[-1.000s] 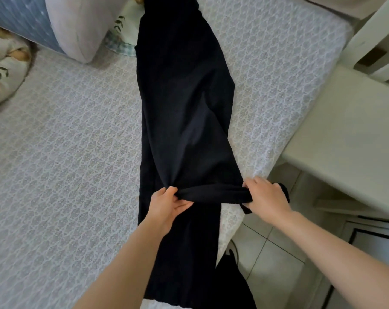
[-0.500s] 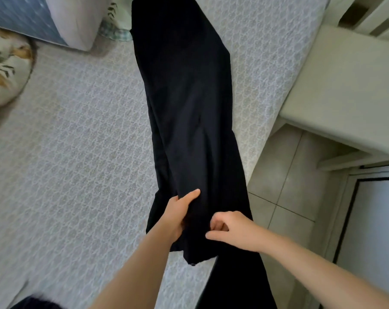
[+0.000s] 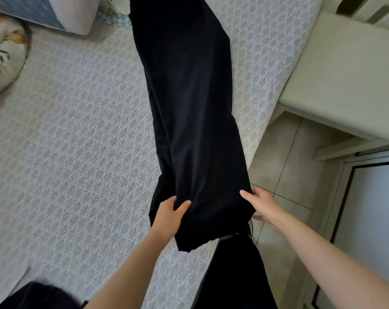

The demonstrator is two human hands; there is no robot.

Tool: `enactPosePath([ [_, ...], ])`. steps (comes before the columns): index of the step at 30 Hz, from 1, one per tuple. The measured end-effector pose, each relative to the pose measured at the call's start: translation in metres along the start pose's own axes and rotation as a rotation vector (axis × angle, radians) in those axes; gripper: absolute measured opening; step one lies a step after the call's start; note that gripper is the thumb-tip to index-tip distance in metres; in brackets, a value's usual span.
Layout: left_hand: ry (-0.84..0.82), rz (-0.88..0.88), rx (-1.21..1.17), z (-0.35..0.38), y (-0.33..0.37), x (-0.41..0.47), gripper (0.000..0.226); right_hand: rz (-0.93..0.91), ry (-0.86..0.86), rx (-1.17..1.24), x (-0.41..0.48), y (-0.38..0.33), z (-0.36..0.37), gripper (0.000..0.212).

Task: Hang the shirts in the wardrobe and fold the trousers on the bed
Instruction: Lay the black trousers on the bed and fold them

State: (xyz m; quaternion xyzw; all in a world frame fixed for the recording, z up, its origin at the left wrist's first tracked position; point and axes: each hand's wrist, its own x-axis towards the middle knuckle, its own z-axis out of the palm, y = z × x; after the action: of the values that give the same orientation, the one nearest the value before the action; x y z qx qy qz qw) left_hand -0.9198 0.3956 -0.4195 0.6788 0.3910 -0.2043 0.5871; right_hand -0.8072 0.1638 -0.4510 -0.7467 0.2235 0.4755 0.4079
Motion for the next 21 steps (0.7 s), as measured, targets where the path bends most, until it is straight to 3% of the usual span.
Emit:
enactPosePath([
  [2,0.075,0.038,0.11,-0.011,-0.007,-0.001,0.01,-0.058,0.013,-0.064,-0.006,0.0,0.009,0.016],
  [7,0.489,-0.008,0.107,-0.048,-0.039,-0.003,0.039,-0.032,-0.191,0.094,-0.019,0.007,0.035,0.016],
  [9,0.418,-0.051,0.13,-0.053,-0.05,-0.002,0.039,-0.116,-0.08,-0.104,-0.014,0.016,0.042,0.016],
  [12,0.246,-0.031,0.27,-0.049,-0.063,0.001,0.013,-0.177,0.111,-0.293,-0.009,0.019,0.048,0.017],
  [16,0.244,-0.018,0.31,-0.044,-0.068,0.003,0.022,-0.12,0.006,-0.064,-0.013,0.018,0.051,0.014],
  [21,0.163,-0.107,0.012,-0.046,-0.049,-0.01,0.012,-0.089,-0.053,-0.057,-0.02,0.02,0.056,0.009],
])
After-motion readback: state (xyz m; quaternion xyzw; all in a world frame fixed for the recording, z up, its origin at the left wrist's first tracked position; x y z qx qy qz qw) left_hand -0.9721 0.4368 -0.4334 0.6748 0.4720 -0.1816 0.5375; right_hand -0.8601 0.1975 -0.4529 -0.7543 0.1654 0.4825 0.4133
